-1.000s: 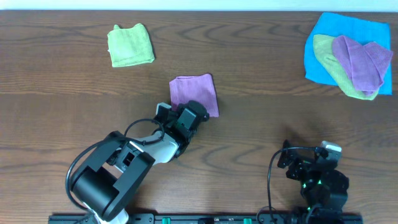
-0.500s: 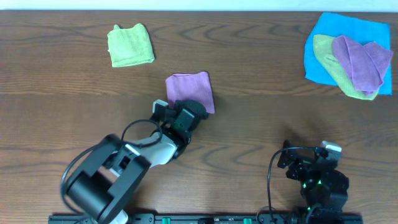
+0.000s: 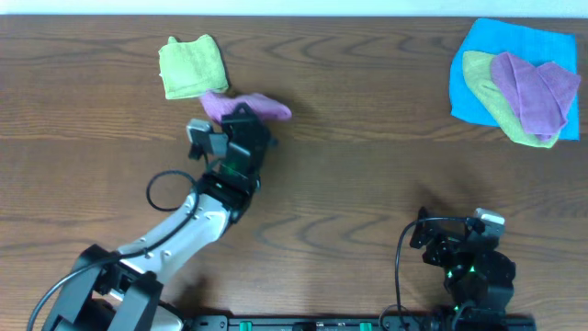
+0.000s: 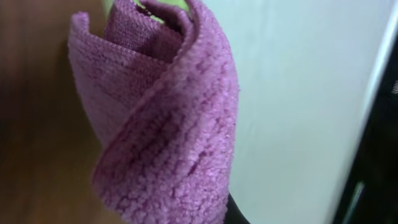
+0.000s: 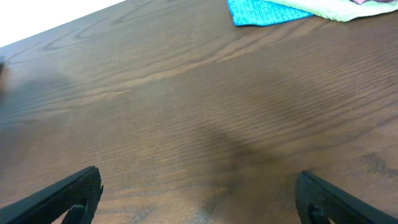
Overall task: Fold the cloth
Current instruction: 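Lift the purple square with the left gripper and carry it to the yellow-green cloth, then lower the purple square onto the yellow-green cloth with the left gripper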
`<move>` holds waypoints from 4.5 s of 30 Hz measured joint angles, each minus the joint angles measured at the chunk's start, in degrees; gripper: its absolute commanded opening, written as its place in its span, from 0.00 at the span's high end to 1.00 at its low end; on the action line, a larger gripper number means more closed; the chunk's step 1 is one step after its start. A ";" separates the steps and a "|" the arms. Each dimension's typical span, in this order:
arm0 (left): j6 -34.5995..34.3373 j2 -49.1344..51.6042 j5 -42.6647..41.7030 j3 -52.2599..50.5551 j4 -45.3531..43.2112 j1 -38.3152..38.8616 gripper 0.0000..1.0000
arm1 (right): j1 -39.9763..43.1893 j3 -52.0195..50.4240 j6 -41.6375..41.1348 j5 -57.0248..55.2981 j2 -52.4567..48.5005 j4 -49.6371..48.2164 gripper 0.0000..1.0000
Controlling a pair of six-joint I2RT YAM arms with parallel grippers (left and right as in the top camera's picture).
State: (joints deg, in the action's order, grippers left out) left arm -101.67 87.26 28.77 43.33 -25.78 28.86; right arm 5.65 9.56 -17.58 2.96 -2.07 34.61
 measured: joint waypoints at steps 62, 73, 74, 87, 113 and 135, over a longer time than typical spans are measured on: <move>49.22 39.63 -31.50 33.53 -22.47 -26.25 0.94 | 0.00 0.00 0.00 0.02 0.00 0.00 0.01; 49.20 41.66 -33.53 33.53 -23.28 -25.59 0.94 | 0.00 0.00 0.00 0.02 0.00 0.00 0.00; 49.20 41.66 -33.64 33.53 -23.19 -25.57 0.94 | 0.00 0.00 0.00 0.02 0.00 0.00 0.01; 49.20 41.66 -34.40 33.57 -14.58 -25.55 0.94 | 0.00 0.00 0.00 0.02 0.00 0.00 0.01; 48.41 35.43 -34.80 33.83 8.07 -29.09 0.94 | 0.00 0.00 0.00 0.02 0.00 0.00 0.01; 46.14 32.74 -34.80 33.83 16.76 -30.71 0.94 | 0.00 0.00 0.00 0.02 0.00 0.00 0.01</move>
State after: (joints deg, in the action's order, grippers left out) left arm -55.53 120.01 -6.02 77.17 -9.02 -1.85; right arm 5.65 9.56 -17.58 2.98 -2.07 34.61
